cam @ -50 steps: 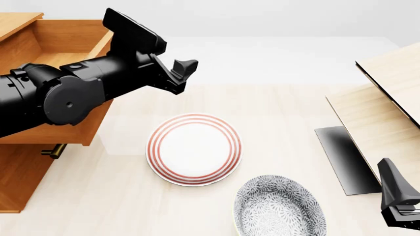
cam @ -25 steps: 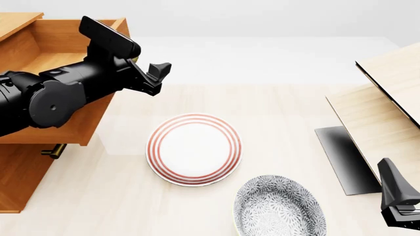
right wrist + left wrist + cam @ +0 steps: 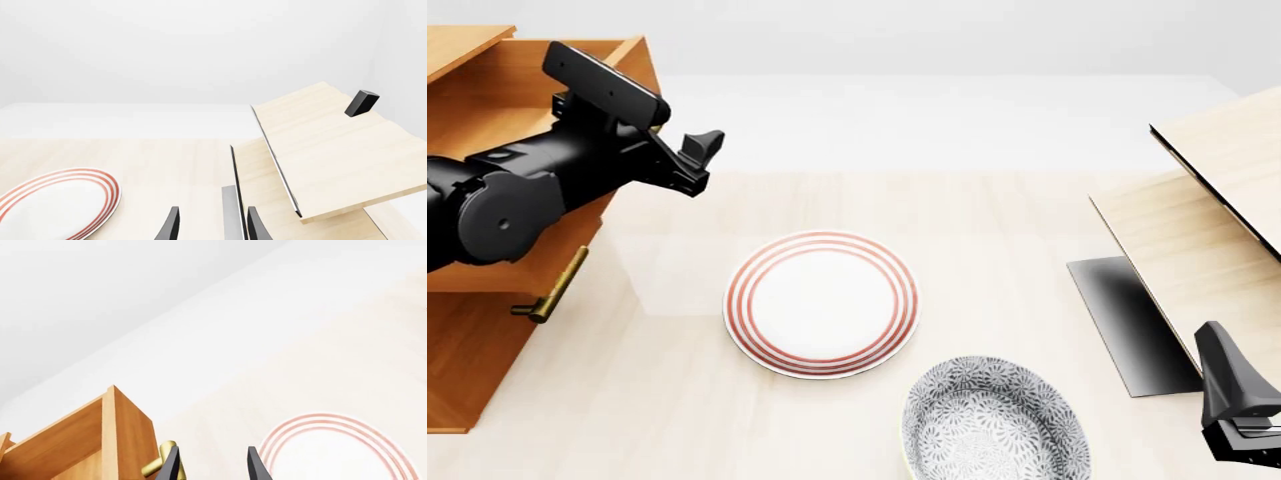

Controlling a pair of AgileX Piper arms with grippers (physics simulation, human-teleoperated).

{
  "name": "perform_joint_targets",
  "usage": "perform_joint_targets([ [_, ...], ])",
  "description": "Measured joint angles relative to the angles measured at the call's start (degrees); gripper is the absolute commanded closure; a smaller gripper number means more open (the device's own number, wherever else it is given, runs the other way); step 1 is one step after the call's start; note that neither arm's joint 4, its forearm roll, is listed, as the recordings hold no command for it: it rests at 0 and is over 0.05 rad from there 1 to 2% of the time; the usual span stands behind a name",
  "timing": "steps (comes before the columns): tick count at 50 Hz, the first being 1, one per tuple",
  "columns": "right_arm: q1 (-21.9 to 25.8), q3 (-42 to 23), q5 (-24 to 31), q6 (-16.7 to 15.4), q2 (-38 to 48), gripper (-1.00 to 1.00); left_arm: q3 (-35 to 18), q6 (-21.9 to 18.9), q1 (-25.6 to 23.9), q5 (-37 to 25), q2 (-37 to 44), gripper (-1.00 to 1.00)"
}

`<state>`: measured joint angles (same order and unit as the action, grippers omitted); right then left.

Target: Close the top drawer of the cabinet.

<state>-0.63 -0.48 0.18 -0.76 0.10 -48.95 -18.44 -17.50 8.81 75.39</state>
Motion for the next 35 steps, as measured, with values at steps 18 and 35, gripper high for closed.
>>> perform_joint_targets([
  [18,0.0,0.0,0.0,0.0,0.0,-1.0,1.9,-0.5,6.1,0.9,-1.7,-1.0],
  [35,0.0,0.0,0.0,0.0,0.0,-1.0,3.8,-2.8,13.2,3.7,-2.6,-1.0],
])
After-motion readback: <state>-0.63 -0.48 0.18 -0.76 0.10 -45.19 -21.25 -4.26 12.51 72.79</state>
